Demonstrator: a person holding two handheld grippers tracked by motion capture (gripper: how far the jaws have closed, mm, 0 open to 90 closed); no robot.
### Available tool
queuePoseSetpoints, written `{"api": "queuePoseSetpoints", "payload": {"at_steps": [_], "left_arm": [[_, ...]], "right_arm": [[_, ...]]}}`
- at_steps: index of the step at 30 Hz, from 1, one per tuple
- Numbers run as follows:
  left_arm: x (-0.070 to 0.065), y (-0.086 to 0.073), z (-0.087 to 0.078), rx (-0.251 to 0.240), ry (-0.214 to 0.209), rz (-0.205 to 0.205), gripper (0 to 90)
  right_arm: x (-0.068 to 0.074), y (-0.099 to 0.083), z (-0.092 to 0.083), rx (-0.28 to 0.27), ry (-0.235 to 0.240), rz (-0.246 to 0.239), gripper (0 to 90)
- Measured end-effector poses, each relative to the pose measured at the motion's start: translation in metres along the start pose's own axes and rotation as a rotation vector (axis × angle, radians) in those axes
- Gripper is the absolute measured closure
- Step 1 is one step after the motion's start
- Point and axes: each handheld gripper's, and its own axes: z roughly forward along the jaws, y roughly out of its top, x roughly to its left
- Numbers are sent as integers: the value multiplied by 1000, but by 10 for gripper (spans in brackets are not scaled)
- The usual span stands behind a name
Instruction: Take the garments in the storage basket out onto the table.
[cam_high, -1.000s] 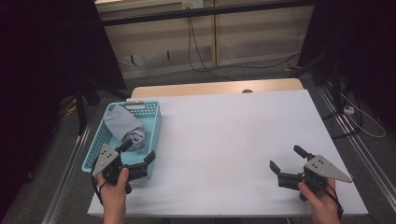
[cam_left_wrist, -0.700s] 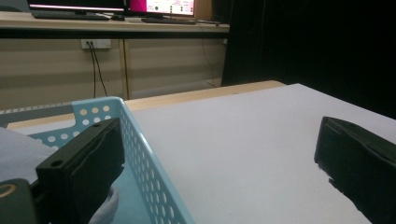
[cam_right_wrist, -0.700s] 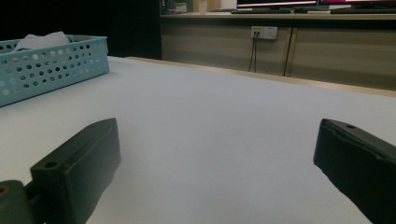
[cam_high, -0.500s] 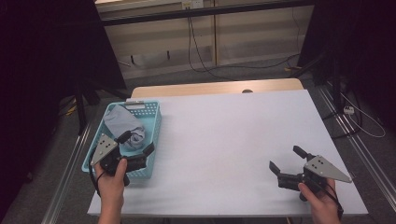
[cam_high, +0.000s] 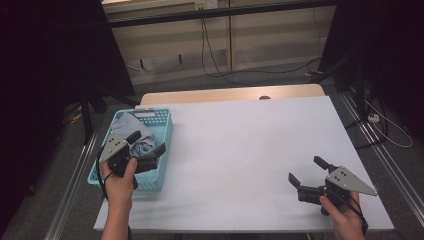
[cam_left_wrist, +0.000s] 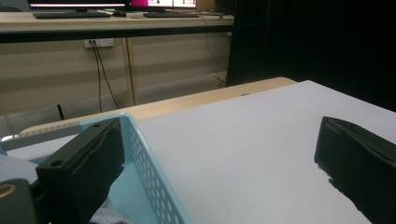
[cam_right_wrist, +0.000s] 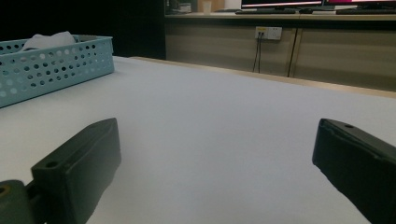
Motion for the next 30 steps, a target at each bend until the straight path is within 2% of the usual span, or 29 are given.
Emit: {"api": "queuePoseSetpoints", "payload": {"at_steps": [12,19,24,30], "left_arm": [[9,9,13,20,8,8,20],[17,12,19,28,18,-8,20],[22,14,23,32,21,-5,20],[30,10,28,32,28,-37,20]], "right_arm": [[1,0,0,-1,7,-3,6],[1,1,0,-5,11,3,6],[1,1,-1,-2,15,5,7],[2,1,-1,-4,18,2,6]]}}
